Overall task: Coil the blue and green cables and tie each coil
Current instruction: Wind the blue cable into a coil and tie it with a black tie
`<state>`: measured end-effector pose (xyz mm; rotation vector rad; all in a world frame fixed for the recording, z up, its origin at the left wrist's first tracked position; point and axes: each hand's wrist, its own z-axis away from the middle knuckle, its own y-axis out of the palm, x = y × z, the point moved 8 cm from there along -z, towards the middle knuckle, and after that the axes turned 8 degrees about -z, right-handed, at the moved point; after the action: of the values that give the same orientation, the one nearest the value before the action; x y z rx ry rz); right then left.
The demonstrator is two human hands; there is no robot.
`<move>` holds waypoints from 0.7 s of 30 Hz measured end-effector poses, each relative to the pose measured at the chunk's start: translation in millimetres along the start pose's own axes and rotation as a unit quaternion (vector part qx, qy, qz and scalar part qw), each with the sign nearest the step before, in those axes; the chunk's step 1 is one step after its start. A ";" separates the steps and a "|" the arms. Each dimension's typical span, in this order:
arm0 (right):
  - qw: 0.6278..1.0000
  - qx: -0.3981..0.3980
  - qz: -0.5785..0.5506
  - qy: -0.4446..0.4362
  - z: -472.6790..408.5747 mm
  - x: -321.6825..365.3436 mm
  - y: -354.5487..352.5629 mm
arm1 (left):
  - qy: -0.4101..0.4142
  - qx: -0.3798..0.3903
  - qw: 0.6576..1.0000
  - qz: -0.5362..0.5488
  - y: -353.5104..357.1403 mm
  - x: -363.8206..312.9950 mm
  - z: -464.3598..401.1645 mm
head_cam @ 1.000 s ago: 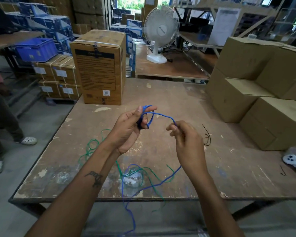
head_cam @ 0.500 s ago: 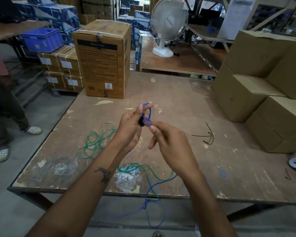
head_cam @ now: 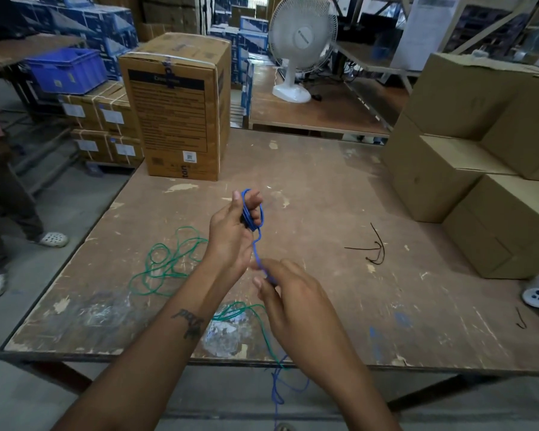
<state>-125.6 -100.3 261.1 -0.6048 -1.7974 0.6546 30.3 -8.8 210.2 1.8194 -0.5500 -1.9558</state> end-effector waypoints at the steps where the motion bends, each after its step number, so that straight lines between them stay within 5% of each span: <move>1: 0.999 -0.025 -0.031 -0.010 0.7 4.3 -7.9 | 0.022 0.005 0.998 -0.060 2.6 -2.1 6.0; 7: 0.958 -0.177 -0.222 0.052 -15.0 -18.3 -49.4 | 0.157 0.136 0.917 -0.339 27.4 -6.2 43.6; 10: 0.963 -0.182 -0.194 0.045 -37.4 -27.9 -71.1 | 0.180 0.172 0.889 -0.383 33.1 -1.7 52.2; 14: 0.967 -0.182 -0.175 0.041 -74.4 -47.4 -79.5 | 0.164 0.177 0.894 -0.377 35.5 0.5 49.5; 18: 0.923 -0.201 -0.323 0.065 -99.4 -78.8 -77.8 | 0.111 0.221 0.920 -0.304 38.5 1.0 50.1; 21: 0.899 -0.128 -0.410 0.090 -107.2 -103.9 -50.3 | 0.075 0.215 0.953 -0.202 38.9 -6.9 48.9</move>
<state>2.5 -191.9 254.9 -0.0290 -1.7612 -0.2119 -16.8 -37.2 240.6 2.4974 -0.6305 -2.0370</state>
